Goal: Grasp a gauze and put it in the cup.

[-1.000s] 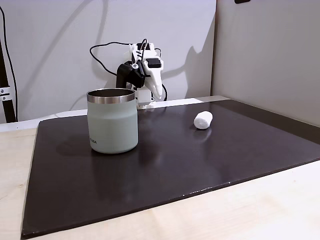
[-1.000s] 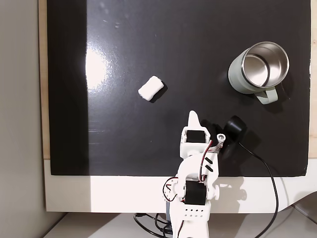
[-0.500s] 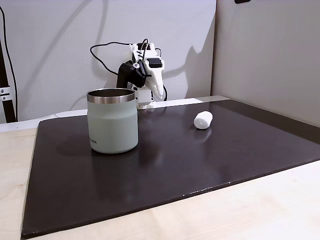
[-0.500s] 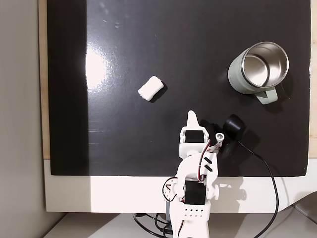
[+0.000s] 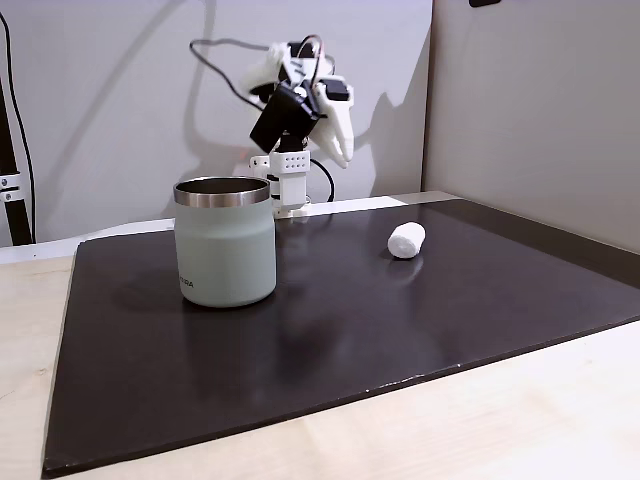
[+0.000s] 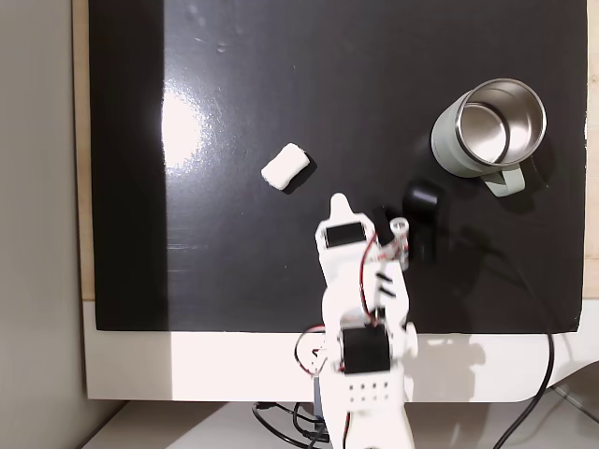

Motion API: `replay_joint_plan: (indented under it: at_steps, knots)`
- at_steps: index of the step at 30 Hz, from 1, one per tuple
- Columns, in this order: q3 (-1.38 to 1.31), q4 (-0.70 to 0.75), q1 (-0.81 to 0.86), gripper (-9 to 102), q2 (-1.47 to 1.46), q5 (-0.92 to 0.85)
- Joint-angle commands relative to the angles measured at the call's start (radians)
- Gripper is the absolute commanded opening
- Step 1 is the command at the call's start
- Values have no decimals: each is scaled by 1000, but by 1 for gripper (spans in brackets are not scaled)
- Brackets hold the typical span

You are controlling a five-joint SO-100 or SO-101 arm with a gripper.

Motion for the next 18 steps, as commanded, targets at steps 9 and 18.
replay_joint_plan:
  at_steps: [9,18]
  knots:
    - [-488,166,-112,25,-591,-126]
    - [-526,155,-210,31,-796,-156]
